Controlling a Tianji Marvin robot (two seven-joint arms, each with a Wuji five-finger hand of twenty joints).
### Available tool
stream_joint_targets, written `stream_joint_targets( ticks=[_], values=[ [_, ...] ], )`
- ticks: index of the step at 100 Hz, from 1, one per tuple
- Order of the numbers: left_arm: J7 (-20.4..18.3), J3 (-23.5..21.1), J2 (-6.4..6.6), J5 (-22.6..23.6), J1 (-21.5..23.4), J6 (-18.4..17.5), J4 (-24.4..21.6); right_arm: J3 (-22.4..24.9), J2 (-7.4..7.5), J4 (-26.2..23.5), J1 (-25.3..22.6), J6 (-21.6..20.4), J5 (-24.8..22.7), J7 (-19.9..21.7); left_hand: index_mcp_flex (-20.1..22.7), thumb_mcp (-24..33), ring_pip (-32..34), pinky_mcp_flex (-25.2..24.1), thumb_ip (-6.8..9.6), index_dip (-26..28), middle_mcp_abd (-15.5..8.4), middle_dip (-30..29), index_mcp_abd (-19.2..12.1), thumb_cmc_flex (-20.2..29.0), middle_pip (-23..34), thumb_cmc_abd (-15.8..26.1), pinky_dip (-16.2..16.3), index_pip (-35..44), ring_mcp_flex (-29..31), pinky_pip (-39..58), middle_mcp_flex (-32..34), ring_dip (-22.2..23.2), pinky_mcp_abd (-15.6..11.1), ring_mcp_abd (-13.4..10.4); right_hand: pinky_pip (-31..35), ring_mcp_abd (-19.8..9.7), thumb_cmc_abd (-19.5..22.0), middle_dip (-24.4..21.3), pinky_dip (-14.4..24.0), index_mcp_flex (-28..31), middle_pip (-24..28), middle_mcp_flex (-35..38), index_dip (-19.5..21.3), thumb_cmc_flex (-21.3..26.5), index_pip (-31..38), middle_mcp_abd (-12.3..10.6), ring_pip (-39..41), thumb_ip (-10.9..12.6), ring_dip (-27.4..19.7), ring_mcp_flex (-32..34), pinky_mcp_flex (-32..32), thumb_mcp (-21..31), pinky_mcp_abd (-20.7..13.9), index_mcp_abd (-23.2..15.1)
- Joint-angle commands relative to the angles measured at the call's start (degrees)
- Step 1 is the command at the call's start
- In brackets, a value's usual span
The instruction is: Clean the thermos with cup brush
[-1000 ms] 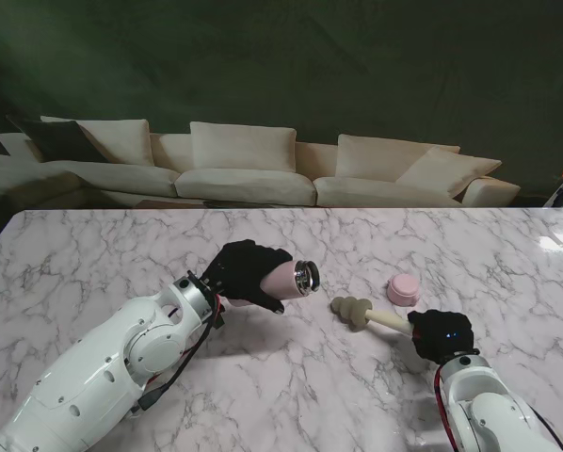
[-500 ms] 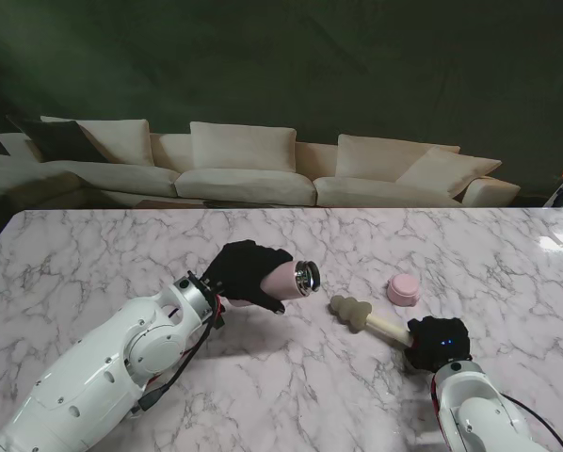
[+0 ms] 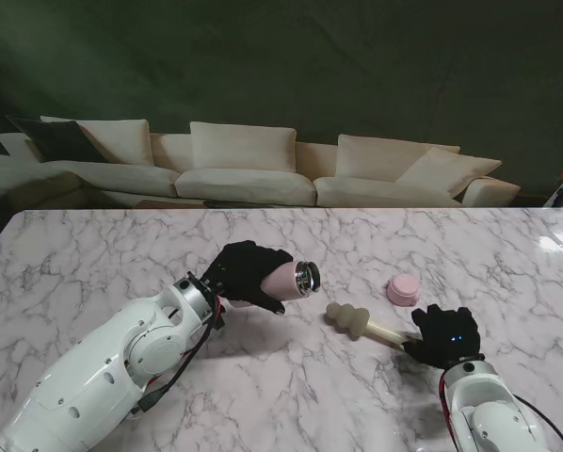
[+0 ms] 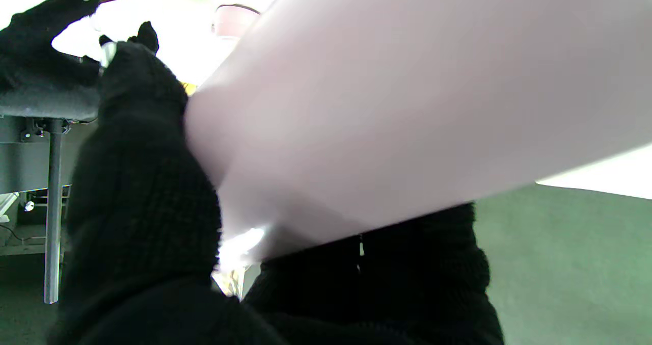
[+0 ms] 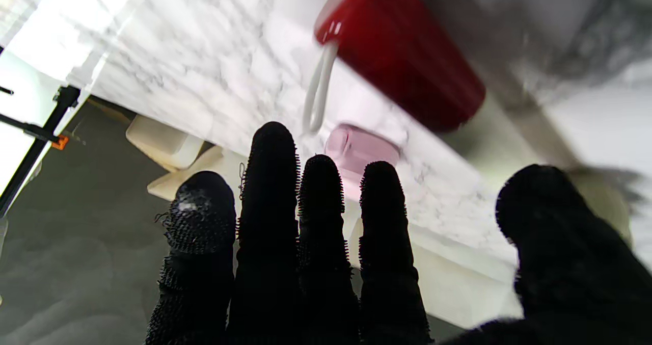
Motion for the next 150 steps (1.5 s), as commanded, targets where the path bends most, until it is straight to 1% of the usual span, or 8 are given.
stream_joint_targets(
  ticks=[1, 21, 41, 66, 85, 100, 116, 150],
  values=[
    [-0.65, -0.01, -0.07, 0.05, -0.19, -0.05, -0.55, 1.28, 0.02, -2.71, -1.44, -0.75, -0.64, -1.51, 6.28, 27.81, 10.04, 0.48, 3.98, 1.47, -5.63, 1.74, -11.10, 19.44, 3.40, 24.49, 1.17, 7.84, 4.05, 2.83, 1.34, 3.78, -2.54, -4.29, 0.11, 1.78, 1.91, -0.34, 1.40, 0.64, -1.05, 0.28, 0.91, 0.69, -0.84, 1.37, 0.22, 1.60, -0.47, -0.27, -0.02, -0.92, 1.21, -0.15],
    [-0.53, 0.12, -0.12, -0.01, -0.46, -0.19, -0.40, 7.06, -0.35, -8.97, -3.69, -6.13, -1.30, -3.86, 6.26, 27.87, 10.05, 0.47, 4.00, 1.46, -5.57, 1.73, -11.04, 19.43, 3.38, 24.47, 1.16, 7.81, 4.07, 2.80, 1.32, 3.77, -2.50, -4.23, -0.62, 2.11, 2.10, -0.69, 1.67, 1.45, -1.99, 0.92, 0.81, 1.40, -1.75, 1.44, -0.68, 1.82, -0.78, -0.51, -0.44, -2.11, 1.88, -0.44],
    [-0.48, 0.32, -0.15, -0.06, -0.49, -0.12, -0.43, 9.77, -0.18, -8.88, 1.16, -10.73, 0.33, -1.58, 6.27, 27.90, 10.06, 0.46, 4.00, 1.48, -5.60, 1.73, -11.05, 19.39, 3.42, 24.48, 1.19, 7.82, 4.06, 2.82, 1.35, 3.75, -2.49, -4.20, -1.31, 1.86, 1.86, -0.69, 1.71, 1.10, -2.47, 0.29, 0.95, 1.03, -2.19, 1.21, -1.48, 1.92, -0.98, -1.11, -1.15, -2.59, 2.09, -0.41],
    [-0.12, 0.71, -0.21, -0.08, -0.64, -0.01, -0.22, 7.33, 1.31, 1.18, 11.26, -15.06, -1.83, -6.84, 6.27, 27.95, 10.05, 0.30, 4.02, 1.47, -5.49, 1.72, -10.98, 19.44, 3.41, 24.62, 1.19, 7.76, 3.95, 2.78, 1.27, 3.74, -2.41, -4.12, -11.35, 1.10, 1.63, -2.16, -0.23, -1.40, -3.86, -5.12, 1.95, -1.98, -1.63, -0.29, -11.41, 1.97, -5.47, -6.39, -8.22, -2.50, 5.62, -1.71],
    [-0.28, 0.77, -0.21, -0.16, -0.71, 0.34, -0.09, 3.26, 1.96, 7.17, 17.11, -16.27, -0.75, -5.32, 6.22, 27.89, 10.05, 0.19, 3.97, 1.52, -5.45, 1.75, -10.99, 19.48, 3.43, 24.63, 1.22, 7.78, 3.83, 2.78, 1.18, 3.75, -2.37, -4.12, -22.44, 3.21, 1.85, -7.34, -4.18, -5.92, -8.87, -13.43, 1.43, -3.79, -2.80, 1.50, -24.39, 2.01, -13.19, -14.16, -16.59, -3.75, 7.86, -1.16],
    [-0.80, 0.52, -0.15, -0.27, -0.35, 0.58, -0.46, 0.38, 2.30, 9.98, 20.08, -16.21, -0.29, 0.33, 6.27, 27.87, 10.05, 0.15, 3.94, 1.50, -5.40, 1.72, -10.86, 19.50, 3.43, 24.59, 1.23, 7.72, 3.85, 2.76, 1.21, 3.72, -2.28, -4.01, -26.31, 5.61, 0.04, -11.53, -7.41, -18.27, -14.18, -26.96, -2.91, -7.20, -10.57, 4.15, -31.03, 1.54, -18.30, -20.10, -19.72, -3.97, 6.51, 3.42],
    [-0.89, 0.24, -0.13, -0.32, -0.07, 0.64, -0.63, -3.20, 2.42, 14.25, 22.98, -14.74, 2.13, 1.57, 6.37, 27.91, 10.06, 0.12, 3.94, 1.52, -5.40, 1.74, -10.83, 19.52, 3.48, 24.59, 1.24, 7.72, 3.87, 2.76, 1.26, 3.71, -2.26, -4.00, -25.44, 6.20, -4.85, -11.89, -10.03, -22.12, -12.82, -30.68, -3.95, -8.61, -11.48, 5.57, -29.88, 0.85, -19.09, -19.16, -15.62, -1.66, 5.10, 5.02],
    [-0.83, 0.35, -0.25, -0.87, 0.00, 0.74, -0.65, -10.51, 2.32, 22.57, 28.11, -11.65, 8.27, 0.85, 6.34, 27.93, 10.04, 0.00, 3.89, 1.50, -5.37, 1.69, -10.83, 19.53, 3.44, 24.56, 1.26, 7.61, 3.76, 2.74, 1.25, 3.68, -2.14, -3.94, -19.91, 4.30, -10.51, -8.19, -10.95, -16.90, -3.05, -25.65, 0.38, -6.24, -3.14, 6.91, -18.44, 0.98, -12.76, -15.26, -7.73, 0.52, 1.97, 6.52]
  ],
)
